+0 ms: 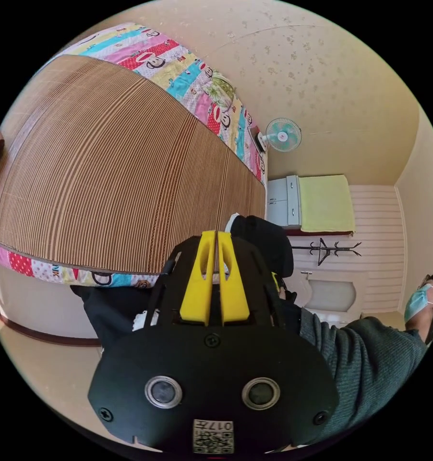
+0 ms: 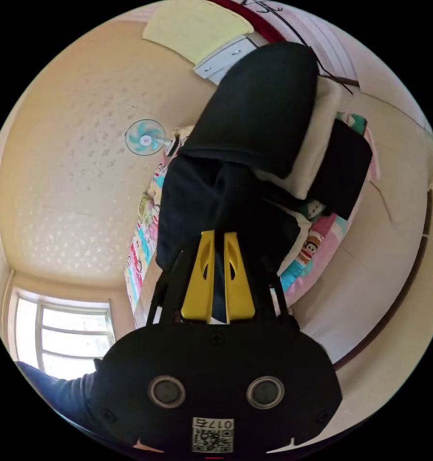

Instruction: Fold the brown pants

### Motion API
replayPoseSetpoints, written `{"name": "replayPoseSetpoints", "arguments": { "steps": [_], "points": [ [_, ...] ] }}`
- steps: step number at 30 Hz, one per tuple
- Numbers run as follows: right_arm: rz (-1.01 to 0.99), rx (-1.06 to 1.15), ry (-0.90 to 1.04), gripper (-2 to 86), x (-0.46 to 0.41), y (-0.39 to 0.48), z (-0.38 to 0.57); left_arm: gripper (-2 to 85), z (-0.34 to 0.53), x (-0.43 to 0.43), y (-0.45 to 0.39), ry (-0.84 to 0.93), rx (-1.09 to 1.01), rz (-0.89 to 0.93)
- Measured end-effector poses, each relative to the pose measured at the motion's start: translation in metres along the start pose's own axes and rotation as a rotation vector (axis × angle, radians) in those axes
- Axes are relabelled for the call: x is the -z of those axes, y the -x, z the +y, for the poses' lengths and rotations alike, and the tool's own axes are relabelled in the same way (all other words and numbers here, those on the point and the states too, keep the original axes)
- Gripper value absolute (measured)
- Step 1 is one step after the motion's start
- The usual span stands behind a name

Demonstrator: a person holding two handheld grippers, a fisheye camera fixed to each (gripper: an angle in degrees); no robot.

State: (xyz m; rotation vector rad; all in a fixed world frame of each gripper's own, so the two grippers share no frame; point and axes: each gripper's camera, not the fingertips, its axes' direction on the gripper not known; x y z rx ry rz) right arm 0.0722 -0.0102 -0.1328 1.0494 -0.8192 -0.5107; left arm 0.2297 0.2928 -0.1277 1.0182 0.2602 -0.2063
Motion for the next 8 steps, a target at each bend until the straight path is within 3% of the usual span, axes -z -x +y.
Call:
{"name": "replayPoseSetpoints", "arguments": {
  "steps": [2,4,8],
  "points": [
    [-0.022,0.171,-0.008,3.2,-0.005,0.052,-0.026,-1.0,0.009,0.000,-0.005,-0.059,0.003,-0.009],
    [-0.201,0.330,0.014,2.9,-0.028,0.098,-0.060,-1.0,0.014,-0.006,-0.007,-0.083,0.013,-0.005],
    [-0.454,0.380,0.122,2.9,-0.080,0.141,-0.103,-1.0,0.014,-0.026,-0.018,-0.089,0.017,0.030]
  ]
}}
